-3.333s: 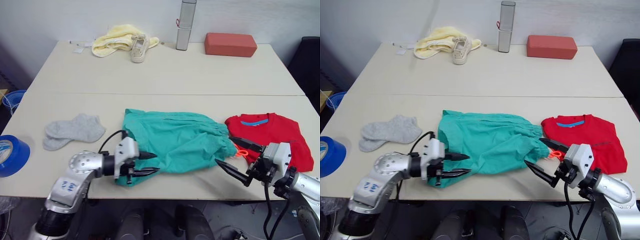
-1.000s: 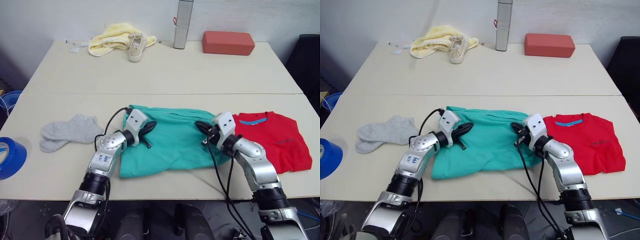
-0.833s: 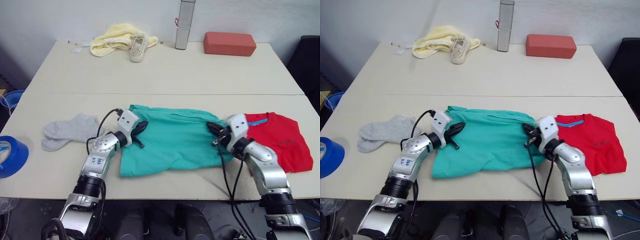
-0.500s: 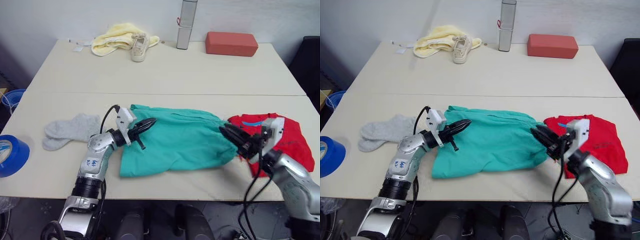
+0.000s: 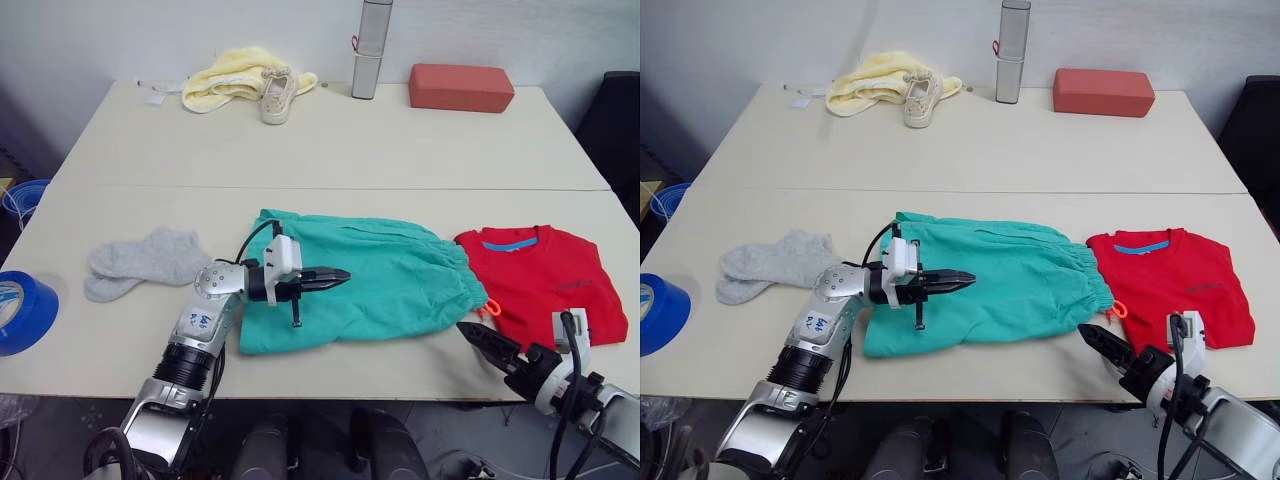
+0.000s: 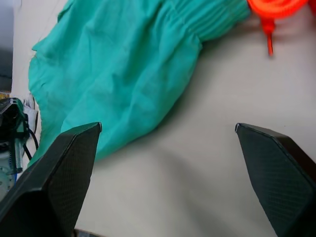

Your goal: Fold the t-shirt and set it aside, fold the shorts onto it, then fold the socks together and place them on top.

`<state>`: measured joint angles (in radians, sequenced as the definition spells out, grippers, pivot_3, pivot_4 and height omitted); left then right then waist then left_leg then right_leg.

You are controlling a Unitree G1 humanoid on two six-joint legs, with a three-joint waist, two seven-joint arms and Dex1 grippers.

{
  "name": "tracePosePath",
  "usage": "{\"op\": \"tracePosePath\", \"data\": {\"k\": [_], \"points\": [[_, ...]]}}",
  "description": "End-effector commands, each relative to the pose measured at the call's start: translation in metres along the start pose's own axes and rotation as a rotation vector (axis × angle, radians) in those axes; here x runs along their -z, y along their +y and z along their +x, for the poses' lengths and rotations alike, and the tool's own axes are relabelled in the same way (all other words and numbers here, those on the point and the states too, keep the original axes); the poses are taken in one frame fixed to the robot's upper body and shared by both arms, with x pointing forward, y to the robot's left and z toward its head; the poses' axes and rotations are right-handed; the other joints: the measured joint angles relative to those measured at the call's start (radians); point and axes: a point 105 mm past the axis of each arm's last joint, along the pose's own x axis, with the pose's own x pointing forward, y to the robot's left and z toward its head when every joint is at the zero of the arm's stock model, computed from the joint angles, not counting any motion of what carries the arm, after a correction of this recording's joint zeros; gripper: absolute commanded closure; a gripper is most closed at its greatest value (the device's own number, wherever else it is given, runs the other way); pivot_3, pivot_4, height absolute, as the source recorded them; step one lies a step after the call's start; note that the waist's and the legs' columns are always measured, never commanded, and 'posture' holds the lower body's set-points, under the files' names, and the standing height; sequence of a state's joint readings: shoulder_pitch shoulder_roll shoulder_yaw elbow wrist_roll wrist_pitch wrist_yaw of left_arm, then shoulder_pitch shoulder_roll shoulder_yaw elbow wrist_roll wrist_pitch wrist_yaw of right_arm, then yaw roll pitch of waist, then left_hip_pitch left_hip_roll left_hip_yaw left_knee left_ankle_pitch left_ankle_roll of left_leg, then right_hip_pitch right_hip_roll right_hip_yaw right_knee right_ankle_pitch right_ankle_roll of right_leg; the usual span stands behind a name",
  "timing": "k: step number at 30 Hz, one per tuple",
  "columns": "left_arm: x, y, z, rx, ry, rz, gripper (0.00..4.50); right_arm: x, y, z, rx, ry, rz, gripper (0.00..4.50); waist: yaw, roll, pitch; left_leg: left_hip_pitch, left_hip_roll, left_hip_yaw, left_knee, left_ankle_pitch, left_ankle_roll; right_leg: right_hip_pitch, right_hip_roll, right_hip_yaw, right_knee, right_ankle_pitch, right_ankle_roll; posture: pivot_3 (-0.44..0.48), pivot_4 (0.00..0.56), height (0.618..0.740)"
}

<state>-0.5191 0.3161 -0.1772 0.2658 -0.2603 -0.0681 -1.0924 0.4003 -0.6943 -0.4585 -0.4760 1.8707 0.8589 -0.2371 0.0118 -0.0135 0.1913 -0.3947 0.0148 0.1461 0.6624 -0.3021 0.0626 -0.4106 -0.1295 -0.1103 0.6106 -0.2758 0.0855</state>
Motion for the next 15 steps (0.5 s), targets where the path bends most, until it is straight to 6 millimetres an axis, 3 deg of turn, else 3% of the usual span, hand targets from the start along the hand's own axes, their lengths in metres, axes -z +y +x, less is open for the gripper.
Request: {"op": "tracePosePath", "data": {"k": [1,8,15], "points": [[0.006,0.011,0.004,-0.040,0.050,0.015,4.50,-0.001,0.015,0.016,-0.043,-0.057,0.049,0.04,0.000,0.000,0.000,0.000,0.000,0.000,0.000,0.000,0.000,0.000,0.000,0.000,0.000,0.000,0.000,0.000,0.150,0.740],[0.033,0.031,0.001,-0.154,0.168,-0.030,4.50,-0.012,0.019,0.052,-0.048,-0.169,0.165,0.04,0.000,0.000,0.000,-0.002,0.000,0.000,0.001,0.002,-0.003,-0.002,0.000,0.000,-0.001,0.001,0.002,0.000,0.150,0.740],[0.052,0.023,-0.005,-0.117,0.235,-0.082,4.50,-0.014,0.018,0.082,-0.019,-0.214,0.166,0.04,-0.013,-0.006,-0.005,0.000,0.000,0.000,0.001,0.002,-0.002,0.001,0.000,0.000,-0.001,0.001,0.002,0.000,0.150,0.740]]}}
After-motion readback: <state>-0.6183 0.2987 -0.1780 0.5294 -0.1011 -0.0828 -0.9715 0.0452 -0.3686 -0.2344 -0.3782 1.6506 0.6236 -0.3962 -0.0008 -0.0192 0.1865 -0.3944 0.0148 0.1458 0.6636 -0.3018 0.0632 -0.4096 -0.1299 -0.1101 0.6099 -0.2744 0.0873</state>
